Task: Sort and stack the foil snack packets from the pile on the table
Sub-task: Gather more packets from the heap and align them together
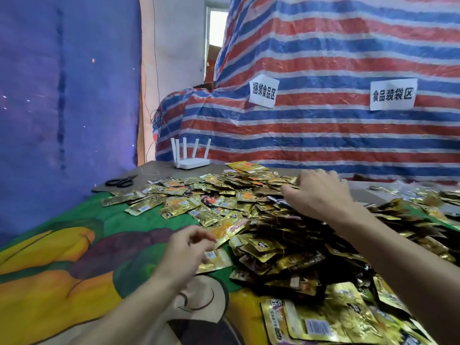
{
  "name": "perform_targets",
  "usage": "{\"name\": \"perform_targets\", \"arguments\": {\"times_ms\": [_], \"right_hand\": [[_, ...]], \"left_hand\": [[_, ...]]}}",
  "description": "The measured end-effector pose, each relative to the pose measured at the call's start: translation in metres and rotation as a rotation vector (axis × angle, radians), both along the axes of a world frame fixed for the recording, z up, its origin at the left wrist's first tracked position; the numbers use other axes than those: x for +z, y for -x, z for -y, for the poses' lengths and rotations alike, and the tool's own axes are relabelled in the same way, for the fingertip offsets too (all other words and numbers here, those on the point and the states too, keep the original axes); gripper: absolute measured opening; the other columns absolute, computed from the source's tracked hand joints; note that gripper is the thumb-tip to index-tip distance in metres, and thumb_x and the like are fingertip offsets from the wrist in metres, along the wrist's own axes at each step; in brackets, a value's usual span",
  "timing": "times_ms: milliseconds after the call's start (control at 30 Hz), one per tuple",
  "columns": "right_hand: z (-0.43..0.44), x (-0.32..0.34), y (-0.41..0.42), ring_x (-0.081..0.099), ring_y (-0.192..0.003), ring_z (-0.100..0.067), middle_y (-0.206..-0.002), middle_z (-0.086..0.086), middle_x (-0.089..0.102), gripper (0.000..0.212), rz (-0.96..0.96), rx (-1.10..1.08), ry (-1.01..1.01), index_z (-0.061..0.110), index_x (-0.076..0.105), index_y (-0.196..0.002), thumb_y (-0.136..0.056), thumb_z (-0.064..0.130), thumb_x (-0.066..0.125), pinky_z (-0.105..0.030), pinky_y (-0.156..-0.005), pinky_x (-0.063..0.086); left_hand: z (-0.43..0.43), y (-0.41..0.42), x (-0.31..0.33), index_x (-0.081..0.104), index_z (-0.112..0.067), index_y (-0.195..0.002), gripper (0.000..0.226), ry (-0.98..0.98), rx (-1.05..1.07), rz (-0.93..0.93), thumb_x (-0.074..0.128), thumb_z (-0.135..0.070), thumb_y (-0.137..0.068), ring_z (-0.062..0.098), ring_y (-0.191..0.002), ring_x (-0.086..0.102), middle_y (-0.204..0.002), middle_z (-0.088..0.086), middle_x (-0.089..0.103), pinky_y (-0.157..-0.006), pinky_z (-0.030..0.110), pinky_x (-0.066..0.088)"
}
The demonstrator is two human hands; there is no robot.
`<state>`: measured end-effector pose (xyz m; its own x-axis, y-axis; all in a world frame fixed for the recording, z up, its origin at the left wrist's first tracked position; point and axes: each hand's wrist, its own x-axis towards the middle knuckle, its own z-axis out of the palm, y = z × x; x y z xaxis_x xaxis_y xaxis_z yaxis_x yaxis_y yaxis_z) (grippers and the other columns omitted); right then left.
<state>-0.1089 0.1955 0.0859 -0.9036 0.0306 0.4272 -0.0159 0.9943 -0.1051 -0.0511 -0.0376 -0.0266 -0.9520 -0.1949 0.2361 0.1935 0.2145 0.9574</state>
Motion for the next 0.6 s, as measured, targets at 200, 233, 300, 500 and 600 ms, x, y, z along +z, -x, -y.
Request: {"name": "perform_targets", "arguments": {"times_ms": [200, 233, 300, 500, 600], "right_hand": [[0.072, -0.004, 0.044, 0.057, -0.077, -0.026, -0.075, -0.003, 0.059, 0.009, 0.137, 0.268, 0.006, 0.014, 0.054, -0.075, -0.081, 0.021, 0.056, -0.033, -0.067, 0.045], [0.083, -0.009, 0.055, 0.058, -0.082, -0.027, -0.080, -0.004, 0.060, 0.004, 0.178, 0.294, -0.016, 0.013, 0.054, -0.081, -0.082, 0.017, 0.055, -0.035, -0.071, 0.048], [0.100, -0.019, 0.080, 0.058, -0.097, -0.031, -0.096, -0.008, 0.060, 0.011, 0.250, 0.311, -0.046, 0.012, 0.054, -0.096, -0.086, 0.016, 0.055, -0.041, -0.083, 0.050], [0.123, -0.054, 0.151, 0.039, -0.135, -0.041, -0.144, -0.023, 0.043, 0.036, 0.371, 0.177, -0.140, 0.011, 0.051, -0.126, -0.094, 0.028, 0.055, -0.052, -0.110, 0.036], [0.125, -0.065, 0.177, 0.014, -0.149, -0.048, -0.160, -0.029, 0.019, 0.070, 0.411, 0.085, -0.167, 0.011, 0.033, -0.152, -0.095, 0.040, 0.059, -0.063, -0.120, 0.018]], "left_hand": [[0.056, 0.075, 0.025, 0.066, -0.018, -0.084, 0.012, 0.578, 0.150, 0.019, 0.062, -0.009, -0.090, 0.017, -0.078, 0.061, -0.082, -0.002, 0.065, -0.070, 0.031, 0.051], [0.062, 0.088, 0.022, 0.066, -0.019, -0.086, 0.009, 0.679, 0.179, 0.060, 0.062, -0.012, -0.089, 0.017, -0.081, 0.063, -0.084, -0.002, 0.067, -0.073, 0.032, 0.053], [0.073, 0.115, 0.014, 0.066, -0.020, -0.088, 0.003, 0.788, 0.222, 0.138, 0.063, -0.017, -0.088, 0.019, -0.084, 0.064, -0.089, -0.001, 0.068, -0.080, 0.038, 0.056], [0.061, 0.183, -0.018, 0.052, -0.016, -0.129, 0.070, 0.957, 0.388, 0.311, 0.058, -0.069, -0.084, 0.029, -0.122, 0.052, -0.138, 0.009, 0.052, -0.099, 0.039, 0.046], [0.046, 0.205, -0.023, 0.036, -0.010, -0.148, 0.101, 0.969, 0.440, 0.312, 0.041, -0.086, -0.081, 0.033, -0.140, 0.037, -0.154, 0.013, 0.038, -0.113, 0.047, 0.033]]}}
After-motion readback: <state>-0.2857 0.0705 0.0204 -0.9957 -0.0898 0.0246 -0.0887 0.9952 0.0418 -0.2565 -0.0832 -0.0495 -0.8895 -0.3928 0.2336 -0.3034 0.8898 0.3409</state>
